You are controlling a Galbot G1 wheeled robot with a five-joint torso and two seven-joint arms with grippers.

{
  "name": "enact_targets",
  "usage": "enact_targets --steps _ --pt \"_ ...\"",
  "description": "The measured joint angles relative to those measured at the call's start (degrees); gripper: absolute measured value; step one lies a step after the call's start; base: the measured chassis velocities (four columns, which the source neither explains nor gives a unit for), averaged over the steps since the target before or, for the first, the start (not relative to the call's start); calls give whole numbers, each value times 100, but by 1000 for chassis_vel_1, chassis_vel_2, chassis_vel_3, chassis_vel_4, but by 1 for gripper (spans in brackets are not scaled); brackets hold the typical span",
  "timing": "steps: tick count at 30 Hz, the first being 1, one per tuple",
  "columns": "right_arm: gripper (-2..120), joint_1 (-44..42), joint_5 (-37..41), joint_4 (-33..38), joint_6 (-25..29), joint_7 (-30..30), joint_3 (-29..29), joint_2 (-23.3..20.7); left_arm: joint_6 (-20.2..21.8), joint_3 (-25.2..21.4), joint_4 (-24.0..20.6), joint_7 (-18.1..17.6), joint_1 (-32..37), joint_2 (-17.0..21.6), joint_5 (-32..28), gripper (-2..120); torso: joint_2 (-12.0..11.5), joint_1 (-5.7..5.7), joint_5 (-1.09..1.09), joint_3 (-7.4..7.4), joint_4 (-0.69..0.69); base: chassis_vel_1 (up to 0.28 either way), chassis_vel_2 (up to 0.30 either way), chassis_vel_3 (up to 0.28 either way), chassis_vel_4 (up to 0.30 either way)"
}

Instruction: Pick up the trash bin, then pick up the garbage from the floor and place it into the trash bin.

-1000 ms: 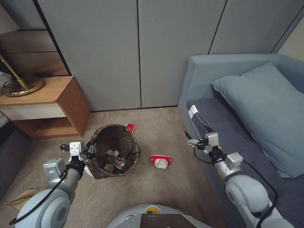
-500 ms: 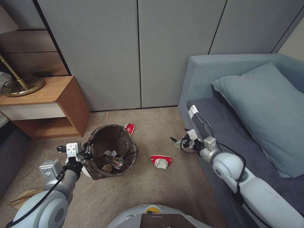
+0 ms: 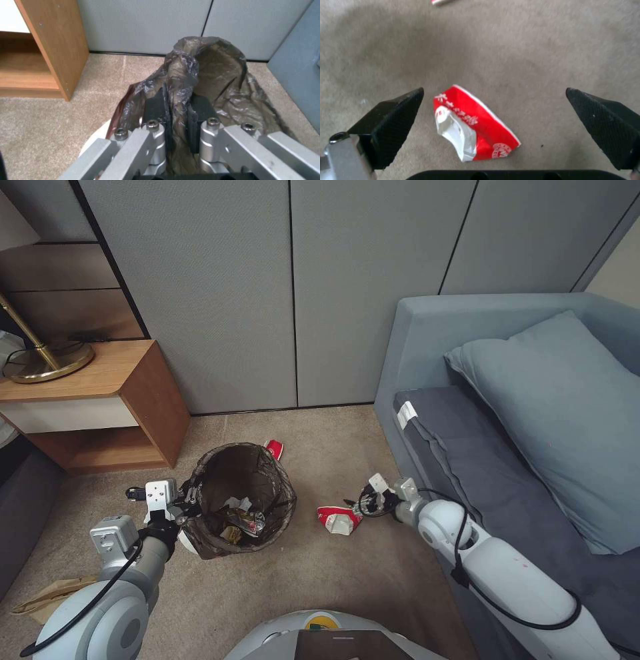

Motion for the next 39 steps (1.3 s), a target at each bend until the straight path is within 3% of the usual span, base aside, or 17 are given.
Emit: enact_targets --steps 12,27,39 --pt "100 465 -65 -883 -56 274 -778 279 16 3 0 2 -36 13 -46 8 0 0 1 0 -1 0 0 0 0" --pt "100 882 -194 -1806 46 317 -1132 590 50 16 0 -4 -73 11 -120 8 0 0 0 -1 0 0 0 0 0" --pt "100 979 -265 -1981 110 324 -1225 712 64 17 0 -15 -83 4 -136 8 0 0 0 0 -1 0 0 0 0"
